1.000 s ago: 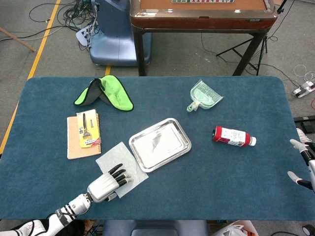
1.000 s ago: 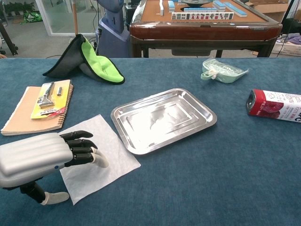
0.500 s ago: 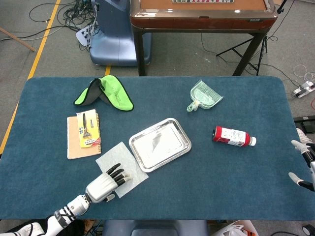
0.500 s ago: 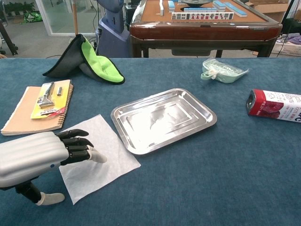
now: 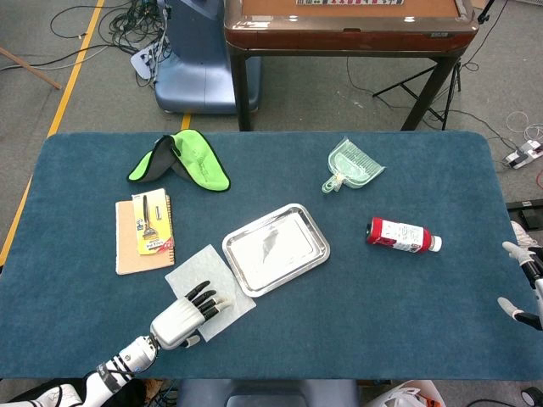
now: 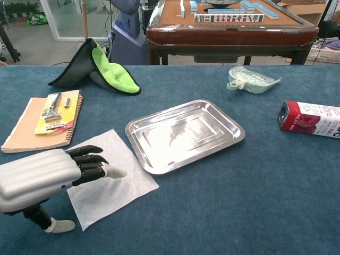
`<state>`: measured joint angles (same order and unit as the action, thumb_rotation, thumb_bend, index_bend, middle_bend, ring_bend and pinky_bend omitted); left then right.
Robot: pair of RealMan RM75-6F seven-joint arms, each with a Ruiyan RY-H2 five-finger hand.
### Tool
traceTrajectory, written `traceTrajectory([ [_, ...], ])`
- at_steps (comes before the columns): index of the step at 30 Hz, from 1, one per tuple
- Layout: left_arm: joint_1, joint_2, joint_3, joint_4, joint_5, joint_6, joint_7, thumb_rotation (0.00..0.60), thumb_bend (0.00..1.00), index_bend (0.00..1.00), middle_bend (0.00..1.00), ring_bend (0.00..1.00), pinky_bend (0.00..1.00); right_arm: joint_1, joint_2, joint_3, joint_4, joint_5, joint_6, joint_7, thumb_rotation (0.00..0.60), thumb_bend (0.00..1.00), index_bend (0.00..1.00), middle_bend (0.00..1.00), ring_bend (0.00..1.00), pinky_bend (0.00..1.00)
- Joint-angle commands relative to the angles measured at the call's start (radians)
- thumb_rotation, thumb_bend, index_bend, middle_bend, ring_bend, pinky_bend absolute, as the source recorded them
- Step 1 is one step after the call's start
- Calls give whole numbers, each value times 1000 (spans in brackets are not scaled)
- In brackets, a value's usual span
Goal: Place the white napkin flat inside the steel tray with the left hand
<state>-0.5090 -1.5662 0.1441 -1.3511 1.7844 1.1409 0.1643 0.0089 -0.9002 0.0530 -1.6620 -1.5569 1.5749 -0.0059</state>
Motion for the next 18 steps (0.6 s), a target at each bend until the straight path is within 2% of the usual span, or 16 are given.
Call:
traceTrajectory([
  [1,-1,-11,-3,9,0,7,-9,600,135,101,177,117,0,-1,1,0,-1,1,0,-2,600,85,210,313,200,253],
  [18,-4,-47,-30,24,-16,39,-33,600,134,141,177,119,0,-2,1,2,-2,10,-6,-6,600,85,210,313,201,253],
])
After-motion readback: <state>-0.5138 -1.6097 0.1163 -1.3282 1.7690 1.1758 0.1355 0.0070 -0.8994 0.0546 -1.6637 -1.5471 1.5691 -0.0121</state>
